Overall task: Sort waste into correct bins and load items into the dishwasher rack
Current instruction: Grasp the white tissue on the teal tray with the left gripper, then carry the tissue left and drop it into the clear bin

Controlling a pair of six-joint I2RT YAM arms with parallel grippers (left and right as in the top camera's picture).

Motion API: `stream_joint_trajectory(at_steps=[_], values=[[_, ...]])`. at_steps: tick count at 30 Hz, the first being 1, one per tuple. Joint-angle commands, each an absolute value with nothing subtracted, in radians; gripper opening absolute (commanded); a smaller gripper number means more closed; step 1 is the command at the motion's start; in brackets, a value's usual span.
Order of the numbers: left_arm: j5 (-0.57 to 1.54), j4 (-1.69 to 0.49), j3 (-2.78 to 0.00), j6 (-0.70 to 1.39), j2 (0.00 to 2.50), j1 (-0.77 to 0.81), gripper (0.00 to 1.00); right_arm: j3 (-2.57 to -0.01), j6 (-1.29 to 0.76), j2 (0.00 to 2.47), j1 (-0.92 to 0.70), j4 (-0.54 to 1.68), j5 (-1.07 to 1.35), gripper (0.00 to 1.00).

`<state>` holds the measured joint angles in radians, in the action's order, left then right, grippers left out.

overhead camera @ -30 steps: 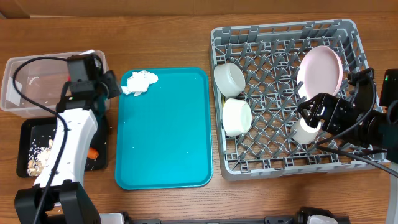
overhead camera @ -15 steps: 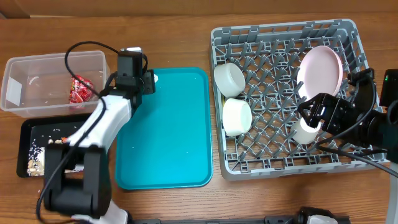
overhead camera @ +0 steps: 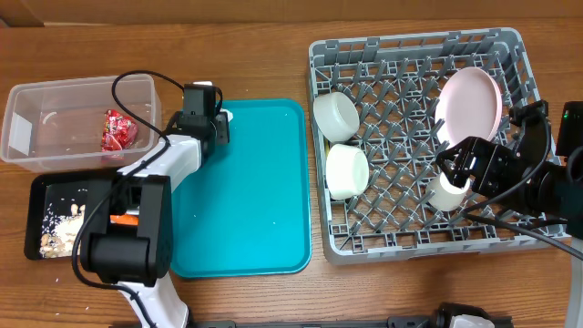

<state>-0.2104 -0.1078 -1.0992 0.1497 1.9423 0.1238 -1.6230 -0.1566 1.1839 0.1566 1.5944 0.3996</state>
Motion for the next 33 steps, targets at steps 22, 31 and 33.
stream_joint_trajectory(at_steps=[22, 31, 33], values=[[-0.294, -0.339, -1.183, 0.150, 1.570, -0.084, 0.04, -1.629, -0.150, 1.180, 0.159, 1.604, 0.397, 0.90], [-0.149, -0.428, -1.208, 0.172, 1.598, -0.164, 0.96, -1.630, -0.150, 1.171, 0.159, 1.604, 0.397, 0.91], [-0.120, -0.509, -1.251, 0.171, 1.566, -0.164, 0.95, -1.632, -0.150, 1.160, 0.159, 1.601, 0.397, 0.91]])
